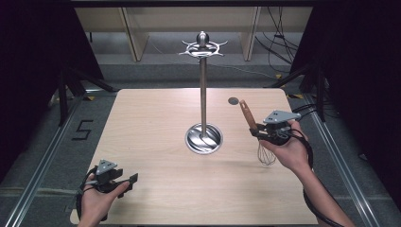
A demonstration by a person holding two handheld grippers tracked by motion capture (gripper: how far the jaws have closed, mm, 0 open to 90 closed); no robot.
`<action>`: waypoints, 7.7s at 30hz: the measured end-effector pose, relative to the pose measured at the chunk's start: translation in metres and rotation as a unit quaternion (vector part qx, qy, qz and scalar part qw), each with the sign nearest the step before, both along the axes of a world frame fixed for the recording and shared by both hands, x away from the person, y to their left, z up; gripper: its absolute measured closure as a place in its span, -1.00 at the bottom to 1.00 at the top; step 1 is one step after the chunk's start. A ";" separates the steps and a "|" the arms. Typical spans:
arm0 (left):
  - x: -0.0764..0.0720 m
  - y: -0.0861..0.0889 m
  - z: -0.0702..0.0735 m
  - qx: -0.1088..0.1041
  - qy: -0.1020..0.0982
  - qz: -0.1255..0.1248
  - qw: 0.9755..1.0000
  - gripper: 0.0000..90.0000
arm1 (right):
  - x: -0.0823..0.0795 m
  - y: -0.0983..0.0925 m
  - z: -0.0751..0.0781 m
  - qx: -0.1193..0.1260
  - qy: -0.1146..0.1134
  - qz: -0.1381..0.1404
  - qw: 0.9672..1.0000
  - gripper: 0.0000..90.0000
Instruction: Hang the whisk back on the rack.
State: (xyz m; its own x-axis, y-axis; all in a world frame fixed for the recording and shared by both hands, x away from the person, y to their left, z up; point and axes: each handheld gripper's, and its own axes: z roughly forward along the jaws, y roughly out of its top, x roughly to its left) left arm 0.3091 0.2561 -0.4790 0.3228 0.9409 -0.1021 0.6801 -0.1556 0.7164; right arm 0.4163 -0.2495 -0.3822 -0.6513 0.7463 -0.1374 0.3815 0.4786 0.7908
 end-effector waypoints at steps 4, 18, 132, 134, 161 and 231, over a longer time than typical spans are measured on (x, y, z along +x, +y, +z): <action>0.001 0.000 -0.001 -0.006 0.001 0.000 1.000 -0.23 | 0.000 0.002 0.010 0.000 -0.008 0.010 1.000 0.56; 0.000 0.000 0.000 -0.002 -0.001 0.003 1.000 -0.23 | 0.001 0.006 0.025 0.016 -0.014 0.005 1.000 0.56; 0.000 -0.001 0.000 -0.013 -0.008 0.011 1.000 -0.23 | 0.012 0.049 0.120 0.062 -0.025 0.043 0.997 0.56; 0.000 0.001 0.001 0.000 -0.001 0.001 1.000 -0.23 | 0.011 0.049 0.121 0.061 -0.014 0.047 0.997 0.56; 0.000 0.000 0.000 -0.008 -0.006 0.005 1.000 -0.23 | 0.016 0.056 0.132 0.075 -0.014 0.055 0.996 0.56; 0.000 0.000 0.001 -0.010 -0.008 0.004 1.000 -0.23 | 0.038 0.083 0.130 0.101 0.033 0.071 0.992 0.56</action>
State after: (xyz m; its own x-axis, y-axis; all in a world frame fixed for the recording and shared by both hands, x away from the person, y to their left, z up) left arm 0.3090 0.2562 -0.4776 0.3166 0.9415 -0.1156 0.6700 -0.1357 0.7298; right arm 0.4539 -0.1669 -0.2521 -0.7548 0.6539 0.0518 0.3753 0.3658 0.8517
